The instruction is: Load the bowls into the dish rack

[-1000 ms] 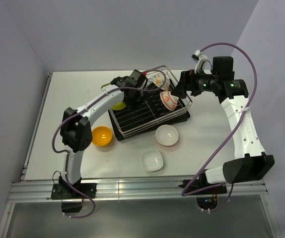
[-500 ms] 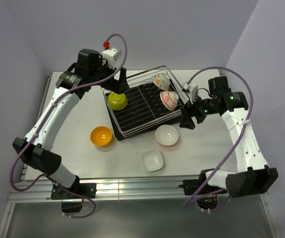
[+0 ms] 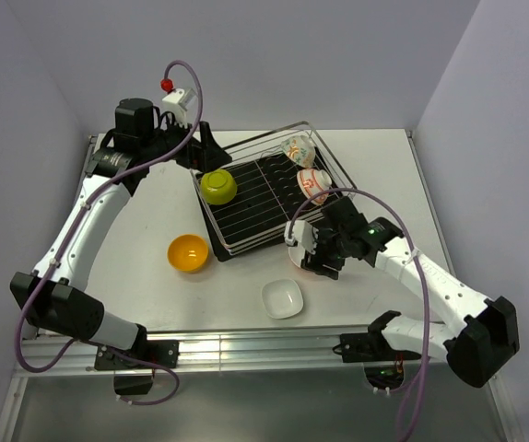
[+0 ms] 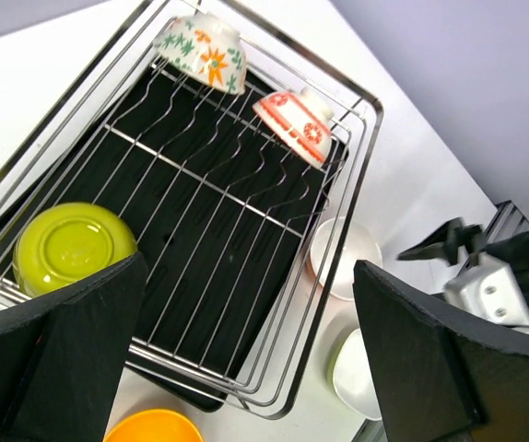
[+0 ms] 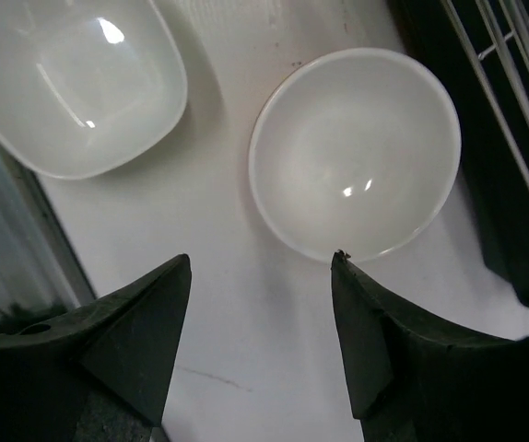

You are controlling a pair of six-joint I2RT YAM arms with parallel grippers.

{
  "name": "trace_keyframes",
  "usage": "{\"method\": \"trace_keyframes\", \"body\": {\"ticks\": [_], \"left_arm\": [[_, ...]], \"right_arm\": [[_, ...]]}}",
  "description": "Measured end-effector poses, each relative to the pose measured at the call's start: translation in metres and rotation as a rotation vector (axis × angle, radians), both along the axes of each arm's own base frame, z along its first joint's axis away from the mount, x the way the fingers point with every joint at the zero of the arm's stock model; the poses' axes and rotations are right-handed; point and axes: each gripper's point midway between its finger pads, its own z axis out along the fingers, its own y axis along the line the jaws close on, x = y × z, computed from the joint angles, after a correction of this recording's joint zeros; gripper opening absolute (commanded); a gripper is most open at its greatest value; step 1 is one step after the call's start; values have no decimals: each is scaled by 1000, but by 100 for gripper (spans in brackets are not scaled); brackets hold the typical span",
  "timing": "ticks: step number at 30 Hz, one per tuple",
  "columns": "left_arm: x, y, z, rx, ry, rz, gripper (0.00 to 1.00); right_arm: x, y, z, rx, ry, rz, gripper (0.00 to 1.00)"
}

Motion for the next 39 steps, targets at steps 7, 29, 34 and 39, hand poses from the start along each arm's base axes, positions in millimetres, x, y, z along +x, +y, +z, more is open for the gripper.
{"method": "trace_keyframes", "body": {"ticks": [7, 29, 34, 39], "left_arm": [[-2, -2, 10, -23, -27, -10, 99], [-2, 2, -3, -18, 1, -8, 100], [-4, 2, -1, -23, -2, -17, 100], [-8, 2, 2, -28, -12, -23, 99]], "right_arm": [[14, 13, -32, -66, -84, 138, 68], [17, 16, -88, -182, -34, 228, 27], [16, 19, -85, -164, -35, 224, 8], [7, 20, -76, -127, -21, 213, 0]]}}
